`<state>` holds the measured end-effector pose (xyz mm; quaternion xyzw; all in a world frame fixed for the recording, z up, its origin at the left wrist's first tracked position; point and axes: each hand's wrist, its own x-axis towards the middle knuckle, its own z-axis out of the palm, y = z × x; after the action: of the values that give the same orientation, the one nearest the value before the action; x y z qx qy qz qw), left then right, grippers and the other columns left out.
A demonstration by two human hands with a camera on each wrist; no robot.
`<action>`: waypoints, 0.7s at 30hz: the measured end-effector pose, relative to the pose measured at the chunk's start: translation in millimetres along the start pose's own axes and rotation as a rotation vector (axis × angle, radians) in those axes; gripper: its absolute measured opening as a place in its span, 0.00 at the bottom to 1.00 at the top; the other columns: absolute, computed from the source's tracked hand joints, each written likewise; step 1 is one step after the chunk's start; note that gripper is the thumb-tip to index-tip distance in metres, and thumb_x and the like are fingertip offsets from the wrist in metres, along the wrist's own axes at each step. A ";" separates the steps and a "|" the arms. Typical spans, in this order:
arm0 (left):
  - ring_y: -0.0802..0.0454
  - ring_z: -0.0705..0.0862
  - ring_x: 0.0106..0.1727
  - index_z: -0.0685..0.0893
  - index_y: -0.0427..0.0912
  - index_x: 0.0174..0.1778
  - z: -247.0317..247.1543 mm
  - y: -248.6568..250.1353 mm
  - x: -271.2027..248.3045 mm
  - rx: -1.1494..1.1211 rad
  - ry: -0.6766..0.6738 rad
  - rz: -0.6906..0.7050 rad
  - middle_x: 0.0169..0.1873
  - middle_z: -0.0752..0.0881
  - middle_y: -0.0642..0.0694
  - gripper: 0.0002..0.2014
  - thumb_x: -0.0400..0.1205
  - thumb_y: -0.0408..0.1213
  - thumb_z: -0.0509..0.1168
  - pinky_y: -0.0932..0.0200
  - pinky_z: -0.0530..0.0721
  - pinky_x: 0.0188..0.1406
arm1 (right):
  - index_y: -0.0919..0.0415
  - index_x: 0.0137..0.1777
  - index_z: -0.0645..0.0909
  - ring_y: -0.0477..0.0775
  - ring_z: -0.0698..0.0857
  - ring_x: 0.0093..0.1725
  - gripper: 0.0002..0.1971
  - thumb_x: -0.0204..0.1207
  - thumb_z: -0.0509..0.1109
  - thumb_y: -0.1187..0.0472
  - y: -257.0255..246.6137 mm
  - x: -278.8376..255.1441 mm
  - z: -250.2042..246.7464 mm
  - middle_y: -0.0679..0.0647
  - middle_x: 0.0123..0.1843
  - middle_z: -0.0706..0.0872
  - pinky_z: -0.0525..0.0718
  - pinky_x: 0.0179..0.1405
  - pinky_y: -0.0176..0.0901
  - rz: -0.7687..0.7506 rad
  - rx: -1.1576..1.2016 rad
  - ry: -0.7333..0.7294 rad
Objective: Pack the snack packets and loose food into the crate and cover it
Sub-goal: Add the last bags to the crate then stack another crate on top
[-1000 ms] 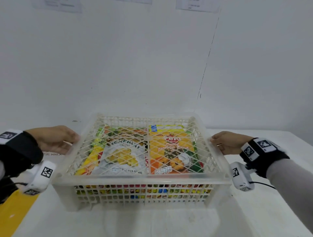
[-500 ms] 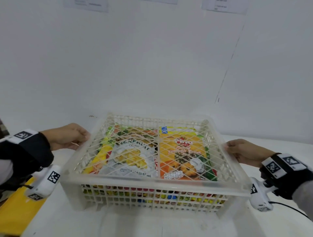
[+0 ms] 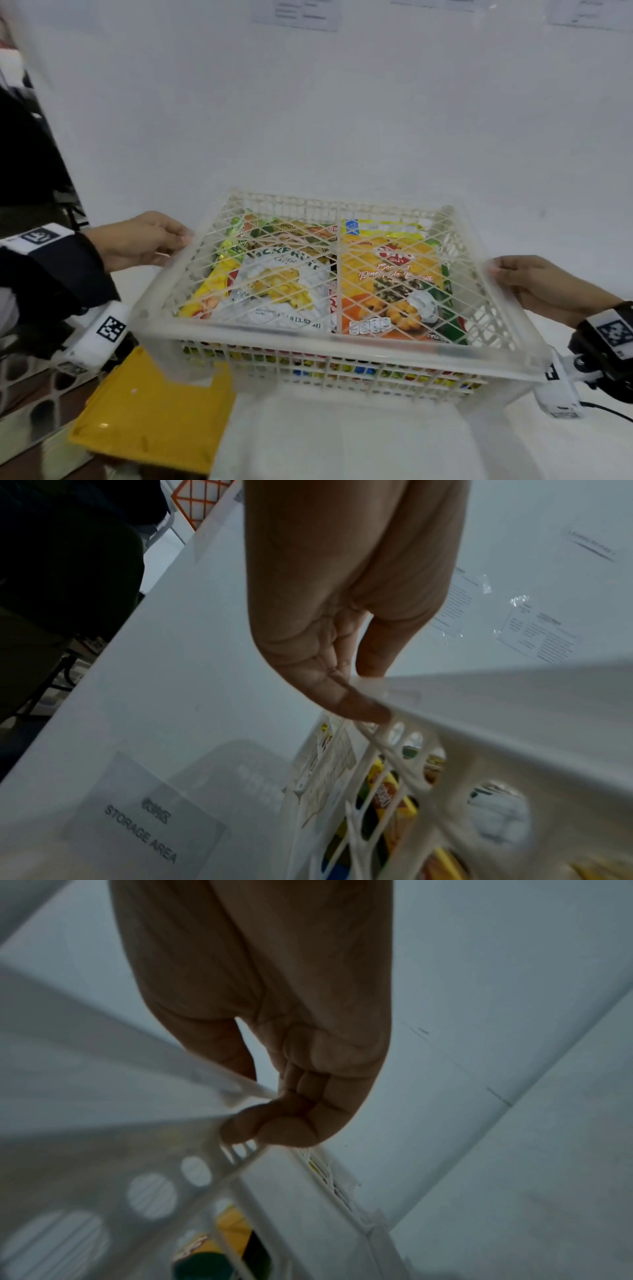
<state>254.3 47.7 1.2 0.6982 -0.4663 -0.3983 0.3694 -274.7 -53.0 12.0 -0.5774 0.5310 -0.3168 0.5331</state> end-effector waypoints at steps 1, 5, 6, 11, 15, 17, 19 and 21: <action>0.49 0.78 0.39 0.82 0.30 0.54 -16.0 -2.8 0.0 0.001 0.010 0.008 0.45 0.82 0.38 0.09 0.83 0.25 0.58 0.69 0.83 0.28 | 0.74 0.53 0.80 0.51 0.90 0.37 0.11 0.82 0.56 0.70 -3.9 0.4 17.2 0.62 0.41 0.90 0.88 0.35 0.38 -0.005 0.008 0.004; 0.50 0.78 0.38 0.82 0.32 0.54 -83.0 -18.2 -0.4 0.019 0.040 0.028 0.44 0.81 0.39 0.09 0.83 0.26 0.58 0.70 0.83 0.27 | 0.74 0.55 0.79 0.50 0.89 0.38 0.11 0.82 0.58 0.69 -14.9 1.7 90.0 0.59 0.41 0.89 0.87 0.37 0.37 -0.014 0.038 0.042; 0.51 0.79 0.37 0.81 0.31 0.55 -98.9 -22.4 -0.3 0.029 0.043 0.029 0.43 0.80 0.38 0.09 0.83 0.25 0.58 0.70 0.83 0.26 | 0.74 0.55 0.79 0.50 0.89 0.38 0.11 0.81 0.58 0.69 -16.8 0.8 107.4 0.60 0.43 0.89 0.87 0.38 0.37 -0.016 0.047 0.047; 0.48 0.78 0.39 0.79 0.28 0.61 -173.1 -52.9 5.4 0.064 0.045 0.033 0.49 0.80 0.36 0.12 0.84 0.25 0.57 0.70 0.84 0.27 | 0.74 0.56 0.78 0.50 0.90 0.39 0.12 0.81 0.57 0.68 -27.8 -4.2 188.8 0.58 0.41 0.90 0.89 0.37 0.37 -0.016 0.066 0.031; 0.47 0.77 0.41 0.79 0.27 0.61 -228.7 -91.3 22.7 0.079 0.034 0.003 0.51 0.79 0.35 0.13 0.83 0.26 0.57 0.68 0.84 0.28 | 0.78 0.60 0.76 0.51 0.88 0.39 0.13 0.82 0.57 0.70 -42.8 3.5 245.7 0.66 0.49 0.85 0.87 0.37 0.35 -0.012 0.011 0.010; 0.47 0.81 0.39 0.83 0.31 0.55 -254.7 -113.9 36.1 0.073 0.050 -0.019 0.46 0.84 0.36 0.10 0.83 0.26 0.58 0.67 0.85 0.28 | 0.80 0.62 0.74 0.54 0.85 0.42 0.14 0.82 0.57 0.70 -50.4 12.8 272.4 0.68 0.50 0.82 0.86 0.36 0.33 -0.002 -0.023 -0.003; 0.50 0.88 0.35 0.86 0.36 0.48 -277.6 -135.0 50.8 0.076 0.065 -0.031 0.38 0.90 0.44 0.09 0.82 0.26 0.60 0.65 0.86 0.27 | 0.81 0.61 0.74 0.54 0.83 0.41 0.14 0.82 0.58 0.71 -57.0 21.6 296.3 0.67 0.49 0.82 0.85 0.34 0.32 0.006 -0.045 -0.020; 0.52 0.90 0.34 0.86 0.36 0.46 -300.5 -153.9 67.6 0.089 0.069 -0.056 0.35 0.91 0.44 0.09 0.82 0.27 0.61 0.62 0.87 0.26 | 0.81 0.60 0.75 0.54 0.83 0.40 0.13 0.82 0.58 0.71 -63.1 36.9 319.3 0.66 0.47 0.82 0.85 0.32 0.32 0.019 -0.066 -0.024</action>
<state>596.6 72.1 -26.5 0.7399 -0.4508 -0.3630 0.3428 49.0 -7.4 -9.0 -0.5934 0.5401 -0.2872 0.5231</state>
